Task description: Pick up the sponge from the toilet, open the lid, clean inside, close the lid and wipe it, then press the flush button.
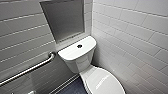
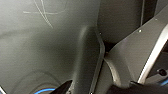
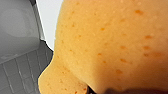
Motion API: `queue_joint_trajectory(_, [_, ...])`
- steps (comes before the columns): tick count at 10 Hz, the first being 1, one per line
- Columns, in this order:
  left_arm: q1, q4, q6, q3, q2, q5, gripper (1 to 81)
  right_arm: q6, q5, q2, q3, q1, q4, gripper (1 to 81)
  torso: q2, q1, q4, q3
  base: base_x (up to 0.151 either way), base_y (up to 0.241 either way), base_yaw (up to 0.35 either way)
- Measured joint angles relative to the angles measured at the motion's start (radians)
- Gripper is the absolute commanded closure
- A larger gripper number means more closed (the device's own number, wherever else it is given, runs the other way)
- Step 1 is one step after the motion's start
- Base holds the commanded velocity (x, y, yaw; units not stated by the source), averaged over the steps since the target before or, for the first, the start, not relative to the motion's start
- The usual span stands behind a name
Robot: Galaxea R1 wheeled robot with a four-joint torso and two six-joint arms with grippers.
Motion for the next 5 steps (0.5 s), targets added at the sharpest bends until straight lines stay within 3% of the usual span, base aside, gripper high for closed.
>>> queue_joint_trajectory(3, [0.0, 0.0, 0.0, -0.003, 0.002, 0.001, 1.0, -0.015, 0.011, 0.094, -0.026, 0.119, 0.002, 81.1, 0.0, 0.0, 0.0, 0.0, 0.0, 0.0, 0.0])
queue_joint_trajectory(5, [0.0, 0.0, 0.0, -0.003, 0.002, 0.006, 1.0, -0.019, -0.002, 0.202, -0.155, 0.181, 0.004, 81.1, 0.0, 0.0, 0.0, 0.0, 0.0, 0.0, 0.0])
